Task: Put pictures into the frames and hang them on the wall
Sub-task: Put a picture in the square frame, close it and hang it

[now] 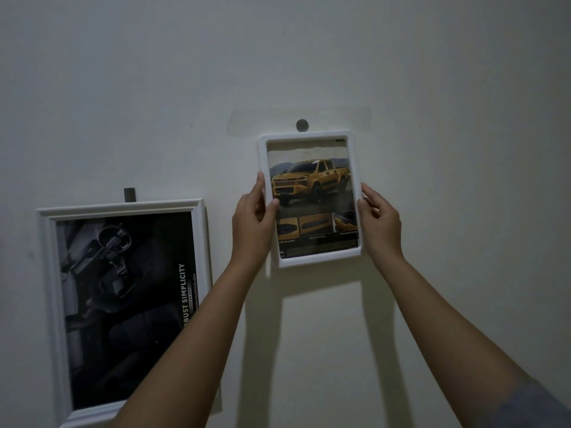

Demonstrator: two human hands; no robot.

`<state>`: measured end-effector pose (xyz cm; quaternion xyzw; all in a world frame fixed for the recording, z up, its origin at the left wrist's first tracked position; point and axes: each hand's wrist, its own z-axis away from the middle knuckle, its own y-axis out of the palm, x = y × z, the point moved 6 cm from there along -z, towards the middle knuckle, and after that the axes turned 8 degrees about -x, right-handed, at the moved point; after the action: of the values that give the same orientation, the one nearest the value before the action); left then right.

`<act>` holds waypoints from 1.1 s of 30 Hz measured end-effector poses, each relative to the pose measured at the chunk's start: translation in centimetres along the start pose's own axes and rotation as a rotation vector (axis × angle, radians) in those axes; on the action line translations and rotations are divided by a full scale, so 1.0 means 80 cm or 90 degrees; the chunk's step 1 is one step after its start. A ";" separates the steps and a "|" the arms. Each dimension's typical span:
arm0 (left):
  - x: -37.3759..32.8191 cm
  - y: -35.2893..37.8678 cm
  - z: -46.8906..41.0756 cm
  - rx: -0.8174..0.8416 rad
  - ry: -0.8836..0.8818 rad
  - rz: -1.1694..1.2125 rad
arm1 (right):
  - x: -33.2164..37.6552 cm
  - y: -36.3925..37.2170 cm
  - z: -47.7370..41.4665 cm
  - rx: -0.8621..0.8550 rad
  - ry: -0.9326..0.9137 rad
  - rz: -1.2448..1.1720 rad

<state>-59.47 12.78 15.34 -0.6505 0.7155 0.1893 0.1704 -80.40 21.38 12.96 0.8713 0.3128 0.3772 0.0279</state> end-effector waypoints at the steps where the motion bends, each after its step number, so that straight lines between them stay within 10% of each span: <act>1: -0.003 -0.001 0.003 -0.029 0.025 -0.041 | 0.000 0.001 0.002 -0.002 -0.011 0.009; 33: 0.002 -0.020 0.048 -0.048 0.058 -0.164 | 0.004 -0.018 0.034 -0.045 -0.076 0.121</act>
<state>-57.91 14.37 11.81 -0.7507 0.6257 0.1630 0.1359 -79.13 23.22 10.79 0.9163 0.2128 0.3368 0.0414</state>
